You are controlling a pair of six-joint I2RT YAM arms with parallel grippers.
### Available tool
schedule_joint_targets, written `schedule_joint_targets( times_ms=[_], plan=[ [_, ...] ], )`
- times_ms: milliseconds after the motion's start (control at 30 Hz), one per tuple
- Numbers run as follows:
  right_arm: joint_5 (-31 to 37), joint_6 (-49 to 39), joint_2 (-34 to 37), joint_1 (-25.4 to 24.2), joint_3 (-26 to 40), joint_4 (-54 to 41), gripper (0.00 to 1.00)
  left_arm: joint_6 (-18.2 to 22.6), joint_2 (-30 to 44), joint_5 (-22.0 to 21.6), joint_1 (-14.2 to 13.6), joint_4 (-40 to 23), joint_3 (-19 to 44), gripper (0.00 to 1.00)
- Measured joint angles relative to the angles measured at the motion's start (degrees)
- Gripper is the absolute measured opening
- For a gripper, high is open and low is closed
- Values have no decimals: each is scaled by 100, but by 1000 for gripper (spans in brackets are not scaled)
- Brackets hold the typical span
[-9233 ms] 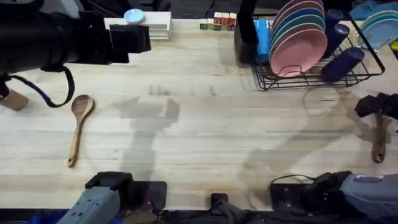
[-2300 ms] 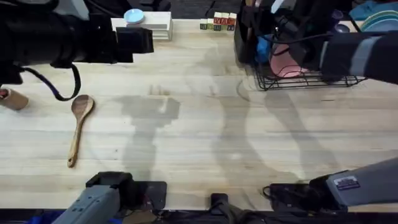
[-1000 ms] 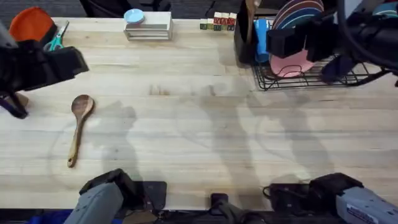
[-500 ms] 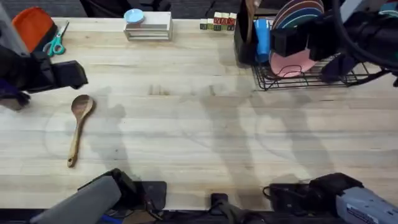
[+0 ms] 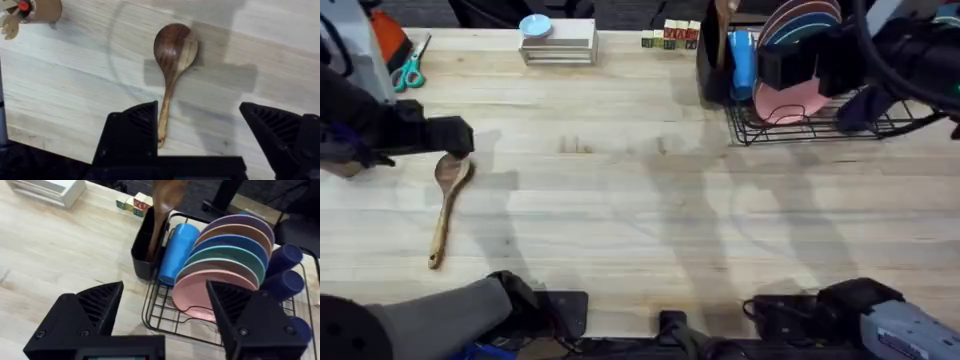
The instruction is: Pick up the spoon on the table one by one and put them onto the rack
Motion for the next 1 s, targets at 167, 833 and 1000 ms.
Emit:
schedule_joint_targets(
  times_ms=[167,833,1000],
  plan=[
    [197,-22,0,0,0,-22,994,134,-2,-4,416,207,-274,993],
    [267,-61,-2,0,0,-79,994,216,-2,-284,682,745,-1082,994],
    [267,-61,-1,0,0,-79,994,247,-2,-284,682,874,-1104,994]
  ],
)
